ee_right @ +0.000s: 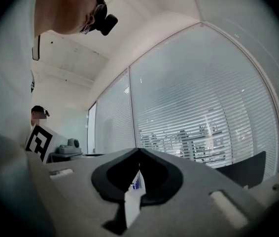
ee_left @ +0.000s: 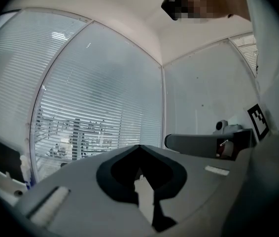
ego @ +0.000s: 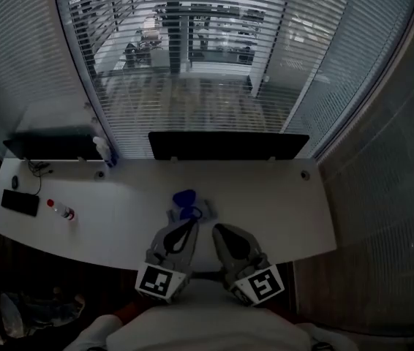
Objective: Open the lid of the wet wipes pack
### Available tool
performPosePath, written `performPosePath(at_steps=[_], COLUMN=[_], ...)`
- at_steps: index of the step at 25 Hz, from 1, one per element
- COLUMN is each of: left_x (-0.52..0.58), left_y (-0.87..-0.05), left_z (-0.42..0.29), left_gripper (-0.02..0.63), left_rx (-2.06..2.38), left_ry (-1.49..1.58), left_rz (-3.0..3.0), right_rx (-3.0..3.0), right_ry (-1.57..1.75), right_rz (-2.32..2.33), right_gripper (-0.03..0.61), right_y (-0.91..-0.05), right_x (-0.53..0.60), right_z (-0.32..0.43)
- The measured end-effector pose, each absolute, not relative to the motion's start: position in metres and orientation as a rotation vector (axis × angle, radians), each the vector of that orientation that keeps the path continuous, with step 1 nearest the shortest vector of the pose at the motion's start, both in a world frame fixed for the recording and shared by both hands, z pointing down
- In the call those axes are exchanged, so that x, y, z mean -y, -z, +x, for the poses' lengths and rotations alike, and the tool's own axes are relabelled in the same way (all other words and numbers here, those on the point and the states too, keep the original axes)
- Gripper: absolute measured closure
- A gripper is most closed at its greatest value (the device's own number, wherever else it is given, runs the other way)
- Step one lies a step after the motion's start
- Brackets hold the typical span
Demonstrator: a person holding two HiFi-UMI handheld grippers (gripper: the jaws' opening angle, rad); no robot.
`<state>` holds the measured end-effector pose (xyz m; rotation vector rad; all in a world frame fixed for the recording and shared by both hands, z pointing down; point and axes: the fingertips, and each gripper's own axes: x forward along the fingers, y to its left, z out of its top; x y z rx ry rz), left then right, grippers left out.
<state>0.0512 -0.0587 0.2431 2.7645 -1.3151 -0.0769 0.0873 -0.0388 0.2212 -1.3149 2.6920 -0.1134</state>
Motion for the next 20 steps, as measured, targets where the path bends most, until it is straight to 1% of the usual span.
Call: performPosePath(at_steps=[8, 13, 20], left_x=[0.068, 0.065, 0.061], left_y=[-0.247, -0.251, -0.246], left_z=[0.046, 0.042, 0.047], left_gripper=[0.611, 0.611, 0.611], left_rx=[1.312, 1.340, 1.351], left_ry=[0.062, 0.058, 0.054], left_rz=[2.740, 2.727, 2.704], right_rx=[-2.683, -2.724, -2.720], right_ry=[0.021, 0.063, 0.059], right_rz=[-1.283, -1.254, -1.243], right_gripper=[0.578, 0.579, 0.578], right_y=[-0.223, -0.219, -0.213], right_x=[0.043, 0.039, 0.036], right_z=[0.085, 0.077, 0.085])
